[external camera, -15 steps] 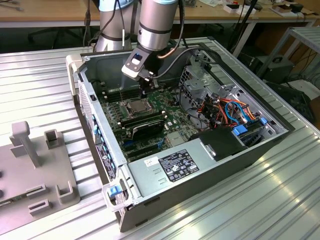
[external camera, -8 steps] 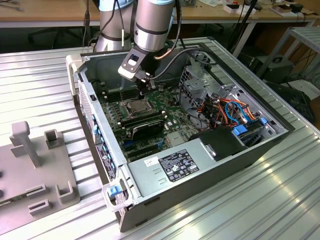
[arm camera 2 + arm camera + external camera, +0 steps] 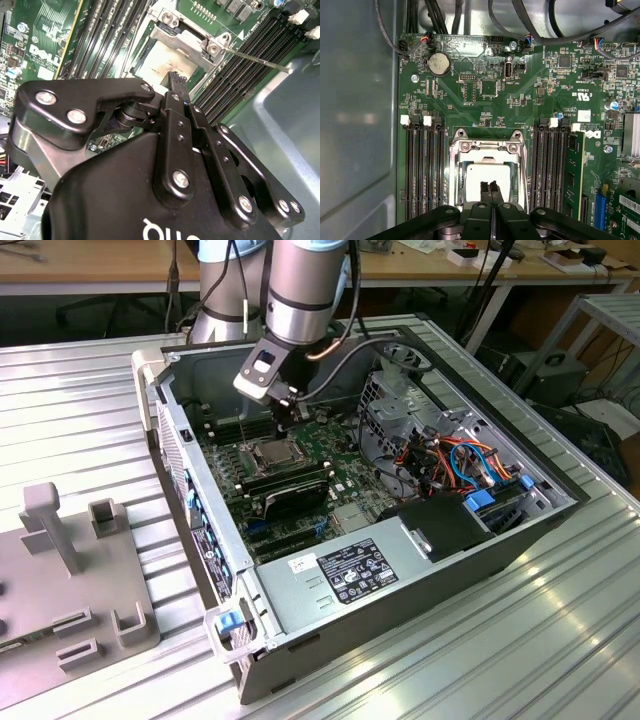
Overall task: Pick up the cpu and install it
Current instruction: 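Close the cpu cover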
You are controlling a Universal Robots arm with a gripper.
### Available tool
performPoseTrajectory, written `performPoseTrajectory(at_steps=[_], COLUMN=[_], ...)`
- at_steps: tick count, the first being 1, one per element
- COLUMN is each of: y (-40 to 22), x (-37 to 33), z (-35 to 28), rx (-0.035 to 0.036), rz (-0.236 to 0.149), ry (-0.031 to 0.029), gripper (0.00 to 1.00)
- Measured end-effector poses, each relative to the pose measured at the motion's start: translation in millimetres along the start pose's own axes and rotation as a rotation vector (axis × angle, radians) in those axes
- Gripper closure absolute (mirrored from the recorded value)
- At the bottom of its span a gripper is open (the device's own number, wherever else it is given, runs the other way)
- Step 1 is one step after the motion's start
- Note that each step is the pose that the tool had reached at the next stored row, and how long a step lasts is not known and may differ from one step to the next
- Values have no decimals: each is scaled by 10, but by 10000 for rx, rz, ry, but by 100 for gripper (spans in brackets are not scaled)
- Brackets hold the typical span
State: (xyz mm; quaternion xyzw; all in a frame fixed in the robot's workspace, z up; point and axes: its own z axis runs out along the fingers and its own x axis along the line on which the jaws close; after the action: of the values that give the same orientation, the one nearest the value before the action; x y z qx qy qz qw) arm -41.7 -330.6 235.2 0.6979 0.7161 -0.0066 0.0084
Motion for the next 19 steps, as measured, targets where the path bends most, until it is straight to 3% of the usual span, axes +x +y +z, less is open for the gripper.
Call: performPoseTrajectory(at_steps=[7,8,9,10,19], y=[-16,-101,-145,-214,-216], x=[1,-2,1,3,4], z=[14,14,107,141,146], rx=[-1,-2,-2,-2,-1], rz=[2,0,0,0,9], ry=[1,-1,0,-1,4], gripper=[89,89,89,89,89])
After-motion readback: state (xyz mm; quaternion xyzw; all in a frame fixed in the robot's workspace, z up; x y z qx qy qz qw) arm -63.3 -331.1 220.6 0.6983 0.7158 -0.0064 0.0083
